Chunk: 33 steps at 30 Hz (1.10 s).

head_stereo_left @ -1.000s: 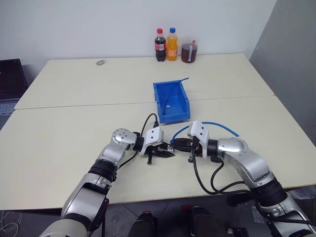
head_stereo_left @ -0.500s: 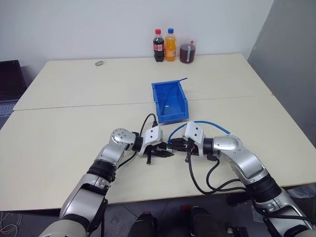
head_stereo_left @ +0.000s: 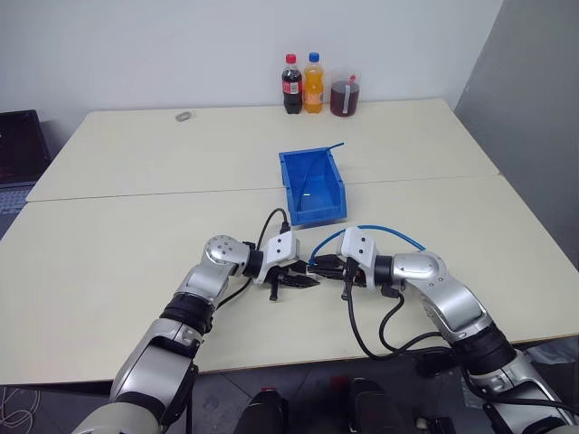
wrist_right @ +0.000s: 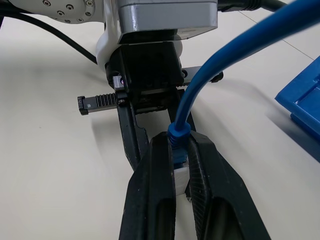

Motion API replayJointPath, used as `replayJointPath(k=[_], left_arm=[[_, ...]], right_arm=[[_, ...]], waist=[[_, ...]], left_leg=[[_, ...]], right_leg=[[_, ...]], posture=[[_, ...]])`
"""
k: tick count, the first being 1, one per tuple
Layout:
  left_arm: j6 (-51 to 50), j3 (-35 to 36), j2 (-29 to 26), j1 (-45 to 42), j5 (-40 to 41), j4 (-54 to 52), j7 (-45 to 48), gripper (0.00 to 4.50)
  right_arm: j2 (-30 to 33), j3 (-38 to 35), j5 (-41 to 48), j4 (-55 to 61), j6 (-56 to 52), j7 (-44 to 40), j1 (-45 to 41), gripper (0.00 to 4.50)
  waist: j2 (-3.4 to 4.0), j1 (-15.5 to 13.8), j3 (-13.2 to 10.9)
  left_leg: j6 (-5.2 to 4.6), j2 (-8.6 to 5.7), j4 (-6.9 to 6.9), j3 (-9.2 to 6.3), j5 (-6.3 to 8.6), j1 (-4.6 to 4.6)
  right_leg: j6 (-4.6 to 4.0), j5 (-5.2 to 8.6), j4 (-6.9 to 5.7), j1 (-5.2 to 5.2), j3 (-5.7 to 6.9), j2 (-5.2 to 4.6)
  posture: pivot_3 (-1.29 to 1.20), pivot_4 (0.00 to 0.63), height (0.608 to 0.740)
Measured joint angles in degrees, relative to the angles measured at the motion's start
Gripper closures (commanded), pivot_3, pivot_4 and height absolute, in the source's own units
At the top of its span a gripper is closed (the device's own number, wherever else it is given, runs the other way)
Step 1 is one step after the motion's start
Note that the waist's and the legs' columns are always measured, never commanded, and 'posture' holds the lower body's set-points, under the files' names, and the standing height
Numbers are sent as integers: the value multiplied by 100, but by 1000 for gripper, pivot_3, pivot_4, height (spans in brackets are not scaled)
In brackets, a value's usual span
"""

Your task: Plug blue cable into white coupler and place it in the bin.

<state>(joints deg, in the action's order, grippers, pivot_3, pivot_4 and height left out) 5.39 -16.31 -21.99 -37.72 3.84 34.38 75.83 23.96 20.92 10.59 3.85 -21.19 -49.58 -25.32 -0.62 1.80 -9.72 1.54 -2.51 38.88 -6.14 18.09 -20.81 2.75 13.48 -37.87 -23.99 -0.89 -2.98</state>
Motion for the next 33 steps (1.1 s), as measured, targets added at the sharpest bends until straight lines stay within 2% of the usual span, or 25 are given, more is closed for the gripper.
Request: replayJointPath(k=[3, 9, 13, 17, 21, 22, 27, 33], left_arm=[[-37, 101, -13, -1, 144, -314, -8, 2168], [-916, 783, -472, 425, 625, -1493, -439, 927], [-1958, 1305, -821, 907, 1009, -2929, -1036, 45], [-2752, 1658, -816, 1166, 1279, -3866, -1705, 20], [-3404, 1872, -706, 1489, 1500, -4436, -2392, 20], [-3525, 1915, -682, 1606, 1539, -4517, -2588, 7], [-3839, 2070, -536, 1799, 1671, -4819, -3121, 0], [-3920, 2071, -483, 1859, 1809, -4996, -3456, 0]], right_arm=[[-146, -251, 250, -1, -436, 77, -17, 4366], [-402, -1194, 1151, 464, -2460, 752, -290, 4366], [-830, -2483, 1939, -60, -3814, 1540, -1933, 4366], [-988, -2999, 2013, -1496, -3922, 1881, -3051, 4366], [-1113, -3031, 1612, -3708, -3233, 2126, -3940, 4366], [-1124, -3031, 1411, -4482, -2859, 2247, -4228, 4029], [-1166, -3042, 1020, -6131, -2036, 2382, -4794, 2949], [-1150, -3032, 626, -6845, -1233, 2572, -5067, 1442]], waist=[[1, -1, 2], [5, 19, -1], [12, 23, -5], [11, -12, -5], [12, 11, -5], [12, 18, -6], [12, 25, -6], [12, 18, -6]], left_leg=[[0, 2, 1, -1, 0, 1], [2, 5, -1, -1, -1, -9], [5, 6, -5, -7, -3, -8], [5, 0, -8, -2, -2, -7], [6, -2, -11, 13, -3, -8], [10, -1, -14, 14, -5, -10], [17, 1, -17, 19, -9, -13], [18, -1, -16, 17, -9, -13]], right_leg=[[-1, -1, -1, 1, -1, 0], [-7, -3, -6, -17, -7, 0], [-13, -7, -6, -19, -5, -2], [-15, -8, -2, -15, -5, -3], [-16, -9, 0, -19, -14, -5], [-17, -9, 1, -22, -14, -5], [-22, -8, 6, -24, -17, -5], [-22, -9, 8, -22, -14, -6]], posture=[[0, 150, 740], [0, 150, 740], [0, 150, 740], [0, 150, 740], [0, 150, 740], [0, 150, 740], [0, 150, 740], [0, 150, 740]])
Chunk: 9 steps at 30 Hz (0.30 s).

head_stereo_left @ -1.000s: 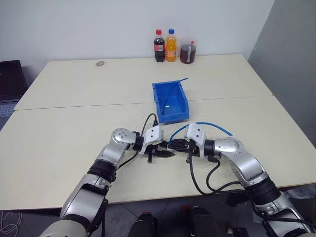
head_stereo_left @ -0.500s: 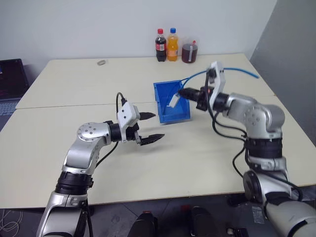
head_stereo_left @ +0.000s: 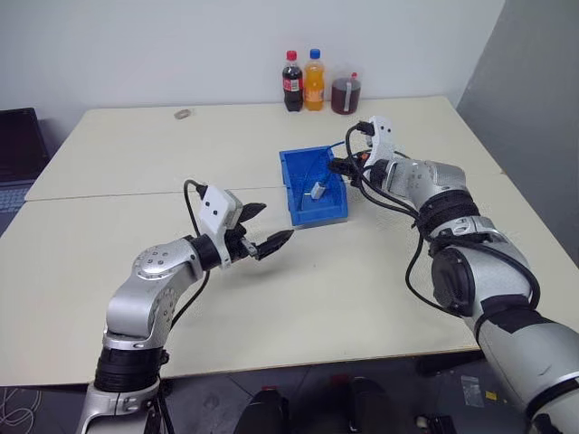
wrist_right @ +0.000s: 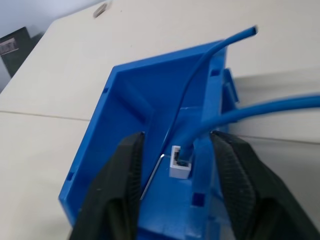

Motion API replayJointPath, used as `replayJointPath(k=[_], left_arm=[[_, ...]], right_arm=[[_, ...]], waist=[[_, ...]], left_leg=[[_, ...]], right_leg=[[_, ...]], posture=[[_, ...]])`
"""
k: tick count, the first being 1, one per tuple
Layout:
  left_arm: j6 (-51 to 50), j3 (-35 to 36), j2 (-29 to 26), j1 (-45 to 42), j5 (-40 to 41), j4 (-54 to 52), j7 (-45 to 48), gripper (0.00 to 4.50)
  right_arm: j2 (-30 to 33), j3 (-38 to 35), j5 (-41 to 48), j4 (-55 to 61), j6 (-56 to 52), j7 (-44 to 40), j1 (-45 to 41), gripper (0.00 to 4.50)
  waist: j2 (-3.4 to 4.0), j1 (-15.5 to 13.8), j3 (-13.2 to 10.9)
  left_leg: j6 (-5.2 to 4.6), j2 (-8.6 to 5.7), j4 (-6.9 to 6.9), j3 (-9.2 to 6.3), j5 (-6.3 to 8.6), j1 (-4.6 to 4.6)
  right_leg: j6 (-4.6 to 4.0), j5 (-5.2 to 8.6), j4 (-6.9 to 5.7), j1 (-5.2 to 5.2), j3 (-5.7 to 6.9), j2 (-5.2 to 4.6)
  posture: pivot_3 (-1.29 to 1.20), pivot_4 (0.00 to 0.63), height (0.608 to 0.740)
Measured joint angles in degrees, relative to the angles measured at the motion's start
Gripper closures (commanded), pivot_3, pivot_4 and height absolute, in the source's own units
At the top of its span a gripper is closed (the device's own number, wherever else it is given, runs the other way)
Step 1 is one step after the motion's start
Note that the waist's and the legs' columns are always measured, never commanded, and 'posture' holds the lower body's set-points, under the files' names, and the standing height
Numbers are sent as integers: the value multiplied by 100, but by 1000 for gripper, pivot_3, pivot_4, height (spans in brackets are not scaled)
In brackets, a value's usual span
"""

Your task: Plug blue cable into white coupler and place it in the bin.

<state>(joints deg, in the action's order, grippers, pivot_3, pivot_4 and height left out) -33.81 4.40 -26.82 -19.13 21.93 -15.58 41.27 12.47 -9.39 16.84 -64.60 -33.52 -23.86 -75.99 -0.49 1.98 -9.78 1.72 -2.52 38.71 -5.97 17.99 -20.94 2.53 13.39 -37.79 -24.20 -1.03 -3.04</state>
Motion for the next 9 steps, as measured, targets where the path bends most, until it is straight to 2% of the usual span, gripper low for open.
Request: replayJointPath(k=[2, 6, 7, 9], left_arm=[[-2, 0, -2, -3, 7, 1, -78, 0], [-90, 8, -58, -90, 0, 62, -249, 0], [-114, 17, -62, -119, 4, 63, -299, 0], [-236, 69, -91, -153, 52, 51, -419, 0]], right_arm=[[51, 28, -125, -73, 117, 52, -5, 1098], [281, 47, -230, -9, 23, -12, 10, 1098], [340, 54, -228, 193, -77, -67, 95, 1098], [541, 162, -208, 1322, -456, -195, 645, 1098]], waist=[[0, 1, 0], [1, 2, 0], [1, -1, 0], [0, -16, 0]], left_leg=[[1, 0, 0, 1, -1, 0], [3, 0, 0, 0, -2, -1], [3, 1, 0, -2, -2, -1], [2, 1, -1, -9, -1, -3]], right_leg=[[0, 0, 0, 0, 0, 0], [0, 0, 0, 0, 0, 1], [0, 0, 2, 2, 2, 0], [0, 0, 9, 7, 7, 0]], posture=[[0, 150, 740], [0, 150, 740], [0, 150, 740], [0, 150, 740]])
